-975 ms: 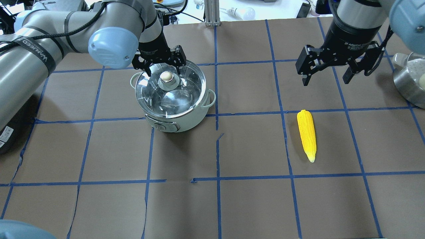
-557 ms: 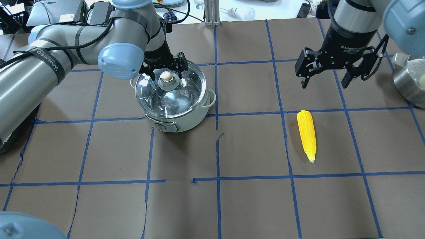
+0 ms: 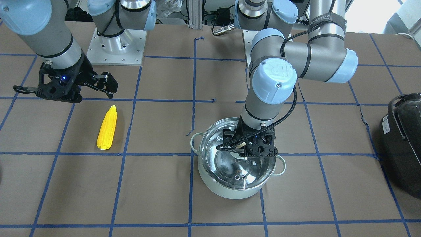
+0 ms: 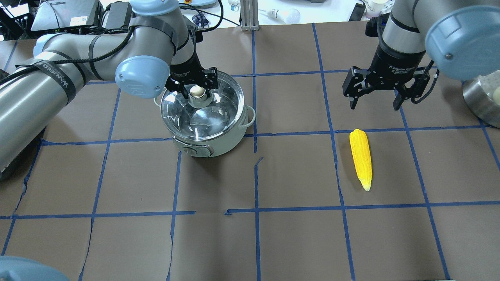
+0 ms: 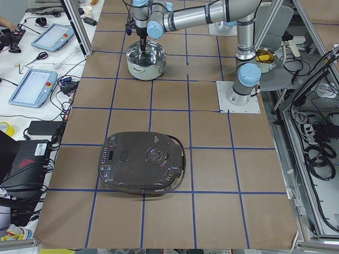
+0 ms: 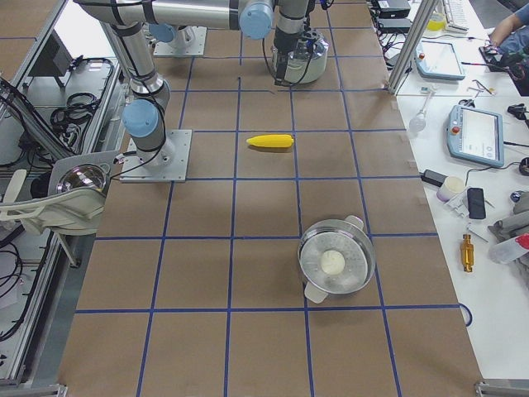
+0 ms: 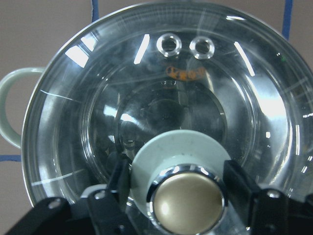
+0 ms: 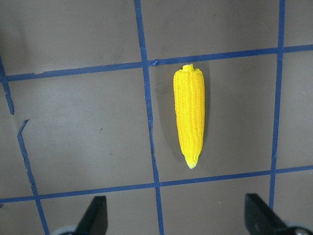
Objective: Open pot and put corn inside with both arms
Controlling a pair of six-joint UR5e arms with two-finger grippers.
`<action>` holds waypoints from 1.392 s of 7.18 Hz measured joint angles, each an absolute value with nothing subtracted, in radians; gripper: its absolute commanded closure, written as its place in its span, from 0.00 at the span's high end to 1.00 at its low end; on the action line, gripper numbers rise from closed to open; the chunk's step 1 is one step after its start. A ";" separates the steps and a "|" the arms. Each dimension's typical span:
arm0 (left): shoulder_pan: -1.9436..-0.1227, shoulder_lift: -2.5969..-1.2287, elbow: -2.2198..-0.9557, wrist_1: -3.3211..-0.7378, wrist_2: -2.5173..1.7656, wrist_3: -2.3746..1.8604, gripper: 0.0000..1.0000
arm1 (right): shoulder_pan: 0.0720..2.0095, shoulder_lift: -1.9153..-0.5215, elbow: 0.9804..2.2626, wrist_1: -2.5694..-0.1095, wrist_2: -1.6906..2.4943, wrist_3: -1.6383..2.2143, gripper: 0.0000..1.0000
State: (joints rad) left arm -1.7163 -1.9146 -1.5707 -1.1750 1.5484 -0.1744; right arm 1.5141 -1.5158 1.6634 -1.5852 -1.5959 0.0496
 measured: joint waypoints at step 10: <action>-1.390 -1.795 -1.479 -1.458 1.528 0.182 0.05 | 1.411 -1.365 2.117 -2.266 -1.589 -0.101 1.00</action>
State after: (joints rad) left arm -1.3902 -1.7946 -1.4789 -1.4579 1.5285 0.1823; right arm 1.4105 -1.3649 2.1170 -2.2662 -1.5893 -0.1014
